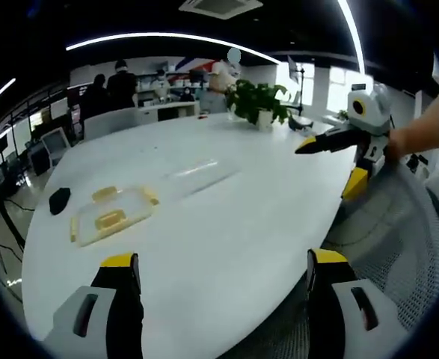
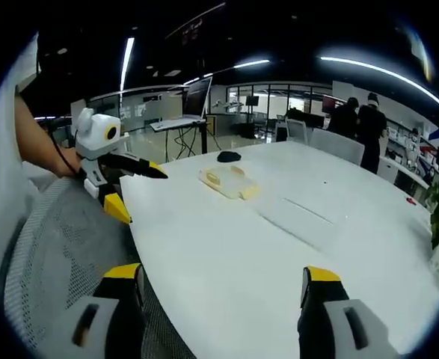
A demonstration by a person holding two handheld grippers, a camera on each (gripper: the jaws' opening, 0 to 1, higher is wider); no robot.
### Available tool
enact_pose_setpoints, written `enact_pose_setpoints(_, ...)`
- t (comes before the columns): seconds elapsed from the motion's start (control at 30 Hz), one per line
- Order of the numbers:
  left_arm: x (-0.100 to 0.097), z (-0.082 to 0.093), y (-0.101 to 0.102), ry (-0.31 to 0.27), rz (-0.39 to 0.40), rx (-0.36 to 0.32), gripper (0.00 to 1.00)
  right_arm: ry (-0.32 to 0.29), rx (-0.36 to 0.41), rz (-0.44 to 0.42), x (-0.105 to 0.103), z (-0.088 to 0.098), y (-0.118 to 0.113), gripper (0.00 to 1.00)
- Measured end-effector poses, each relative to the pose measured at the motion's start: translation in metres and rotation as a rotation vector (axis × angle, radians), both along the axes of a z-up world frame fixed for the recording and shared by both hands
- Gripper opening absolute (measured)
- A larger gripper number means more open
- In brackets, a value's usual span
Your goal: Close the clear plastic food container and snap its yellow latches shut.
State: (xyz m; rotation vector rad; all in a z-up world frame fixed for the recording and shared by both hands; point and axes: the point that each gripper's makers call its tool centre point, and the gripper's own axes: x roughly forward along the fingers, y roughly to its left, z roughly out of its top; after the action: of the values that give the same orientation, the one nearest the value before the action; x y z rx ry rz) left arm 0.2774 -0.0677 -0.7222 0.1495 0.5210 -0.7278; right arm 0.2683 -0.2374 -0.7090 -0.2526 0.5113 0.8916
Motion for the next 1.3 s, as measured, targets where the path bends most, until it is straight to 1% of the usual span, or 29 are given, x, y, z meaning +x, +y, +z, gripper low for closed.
enact_pose_setpoints(0.17,0.001,0.002,0.001,-0.010,0.005,-0.005,0.90,0.003,-0.006,0.014,-0.002,-0.001,0.002,0.86)
enact_pose_setpoints(0.43,0.001,-0.001,0.006,0.005,0.025,0.010,0.89,0.025,-0.016,0.028,-0.005,-0.006,0.004,0.86)
enact_pose_setpoints(0.47,0.001,-0.001,0.005,0.006,0.023,0.002,0.89,0.026,-0.016,0.026,-0.005,-0.007,0.004,0.86)
enact_pose_setpoints(0.53,0.001,0.000,0.004,0.004,0.019,0.001,0.89,0.020,-0.019,0.022,-0.005,-0.004,0.004,0.84)
enact_pose_setpoints(0.57,0.000,0.001,0.004,-0.005,0.018,0.003,0.88,0.006,-0.003,0.026,-0.004,0.000,0.005,0.84)
enact_pose_setpoints(0.6,0.000,0.000,0.004,-0.006,0.017,0.009,0.88,0.007,0.000,0.024,-0.005,0.000,0.004,0.84)
enact_pose_setpoints(0.7,0.002,0.000,0.005,-0.005,0.025,0.020,0.88,0.017,0.003,0.030,-0.005,-0.002,0.005,0.84)
enact_pose_setpoints(0.83,0.003,0.001,0.007,0.001,0.041,0.014,0.86,0.021,-0.013,0.044,-0.007,-0.005,0.007,0.84)
enact_pose_setpoints(1.03,0.004,0.004,0.007,-0.009,0.042,0.020,0.85,0.025,0.001,0.037,-0.004,-0.002,0.006,0.85)
enact_pose_setpoints(1.1,0.005,0.006,0.007,-0.011,0.041,0.019,0.85,0.021,-0.016,0.027,-0.002,-0.003,0.003,0.85)
enact_pose_setpoints(1.17,0.005,0.007,0.006,-0.010,0.033,0.017,0.85,0.017,-0.013,0.029,-0.002,-0.003,0.003,0.85)
enact_pose_setpoints(1.23,0.006,0.011,0.005,-0.024,0.025,0.024,0.85,0.015,-0.016,0.032,-0.001,-0.003,0.004,0.84)
enact_pose_setpoints(1.3,0.006,0.013,0.006,-0.023,0.032,0.015,0.85,0.017,-0.026,0.038,0.000,-0.004,0.006,0.84)
